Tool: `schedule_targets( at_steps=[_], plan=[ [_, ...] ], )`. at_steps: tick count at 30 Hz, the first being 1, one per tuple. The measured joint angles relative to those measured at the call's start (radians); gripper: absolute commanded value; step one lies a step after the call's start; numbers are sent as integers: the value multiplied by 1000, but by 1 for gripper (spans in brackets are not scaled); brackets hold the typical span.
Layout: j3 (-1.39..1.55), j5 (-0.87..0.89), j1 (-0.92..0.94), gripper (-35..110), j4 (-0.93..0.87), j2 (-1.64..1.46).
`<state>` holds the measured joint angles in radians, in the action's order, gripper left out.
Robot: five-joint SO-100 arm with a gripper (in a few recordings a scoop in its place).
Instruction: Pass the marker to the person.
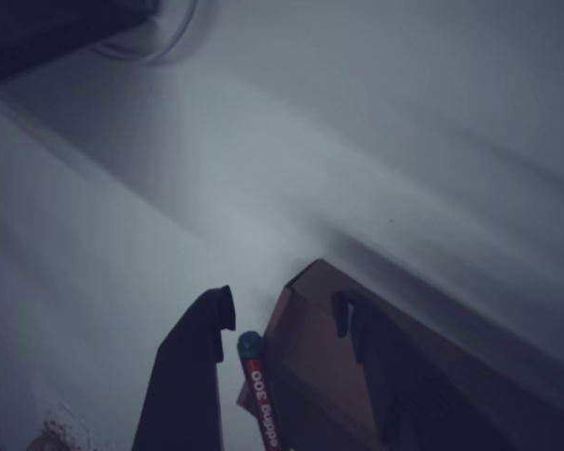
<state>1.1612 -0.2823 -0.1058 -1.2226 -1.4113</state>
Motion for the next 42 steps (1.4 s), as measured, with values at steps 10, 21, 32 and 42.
schedule_targets(
  at_steps=[10, 21, 32, 42],
  plan=[
    [-3, 92, -135, 22, 58, 0],
    [34, 46, -210, 22, 327, 170],
    [-71, 12, -279, 22, 330, 279],
    [-101, -72, -279, 22, 319, 360]
  ],
)
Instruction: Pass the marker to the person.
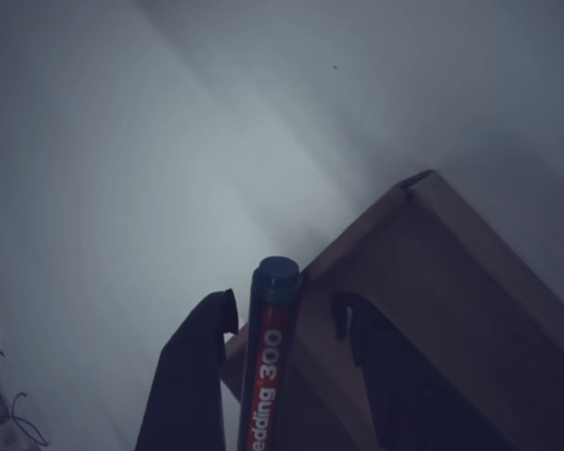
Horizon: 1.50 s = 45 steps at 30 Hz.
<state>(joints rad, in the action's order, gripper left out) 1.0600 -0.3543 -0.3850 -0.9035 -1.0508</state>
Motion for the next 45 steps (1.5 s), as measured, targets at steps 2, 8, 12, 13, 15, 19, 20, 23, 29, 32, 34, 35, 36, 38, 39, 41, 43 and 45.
schedule_targets(
  at_steps=[2, 8, 12, 13, 15, 19, 20, 23, 29, 32, 34, 35, 36, 38, 39, 41, 43, 45],
  plan=[
    [-3, 0, 0, 21, 12, 12],
    [-20, 3, -23, 21, 21, 25],
    [-43, 9, -58, 21, 25, 34],
    [-49, 9, -64, 21, 25, 35],
    [-63, 9, -74, 22, 31, 49],
    [-77, 5, -81, 22, 31, 80],
    [-77, 3, -84, 23, 31, 84],
    [-77, -5, -89, 23, 31, 91],
    [-95, -6, -92, 23, 29, 115],
    [-114, -6, -92, 21, 29, 137],
    [-114, -6, -92, 21, 29, 140],
    [-114, -6, -92, 21, 29, 140],
    [-114, -6, -92, 21, 31, 140],
    [-114, -6, -92, 18, 31, 140],
    [-114, -6, -92, 16, 31, 140],
    [-114, -6, -92, 11, 31, 140],
    [-114, -6, -92, 10, 31, 140],
    [-114, -6, -92, 10, 31, 140]
  ],
)
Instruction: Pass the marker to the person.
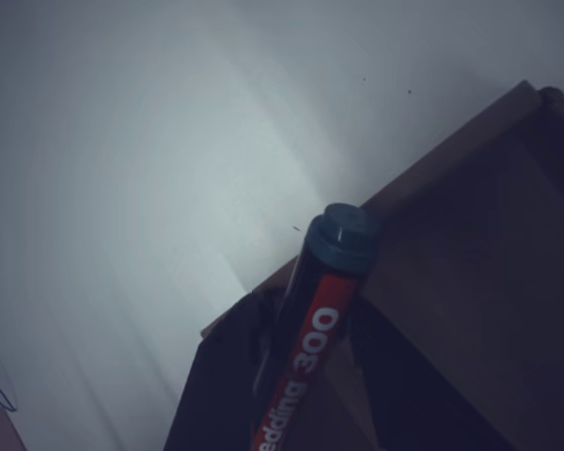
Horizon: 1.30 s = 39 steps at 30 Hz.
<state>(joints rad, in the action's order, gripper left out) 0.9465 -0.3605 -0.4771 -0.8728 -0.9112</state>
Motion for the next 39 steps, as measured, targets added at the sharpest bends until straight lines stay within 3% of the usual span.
schedule_targets(
  at_steps=[6, 12, 39],
  plan=[
    [0, -14, 0, 9, 20, 0],
    [2, -25, 0, 18, 37, 0],
    [63, -37, 0, 21, 64, -23]
  ],
)
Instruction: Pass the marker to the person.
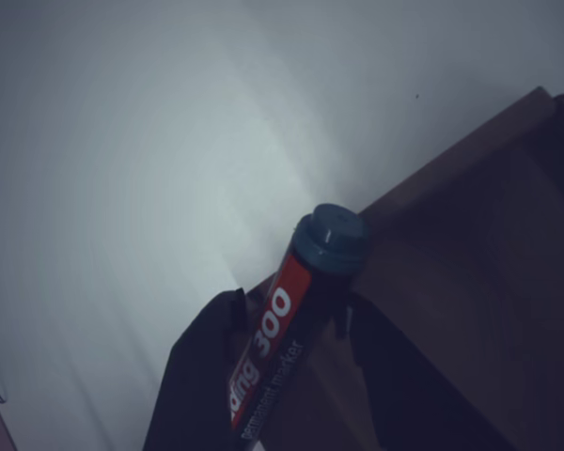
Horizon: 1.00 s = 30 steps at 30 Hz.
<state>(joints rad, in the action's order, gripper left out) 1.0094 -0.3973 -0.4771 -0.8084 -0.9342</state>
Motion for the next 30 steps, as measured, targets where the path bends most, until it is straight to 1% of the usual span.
schedule_targets(
  at_steps=[15, 19, 27, 30],
  plan=[
    [54, -8, 0, 20, -2, -67],
    [61, -11, 0, 17, -2, -67],
    [72, -18, 8, 0, 9, -80],
    [72, -18, 8, -2, 12, -84]
  ],
)
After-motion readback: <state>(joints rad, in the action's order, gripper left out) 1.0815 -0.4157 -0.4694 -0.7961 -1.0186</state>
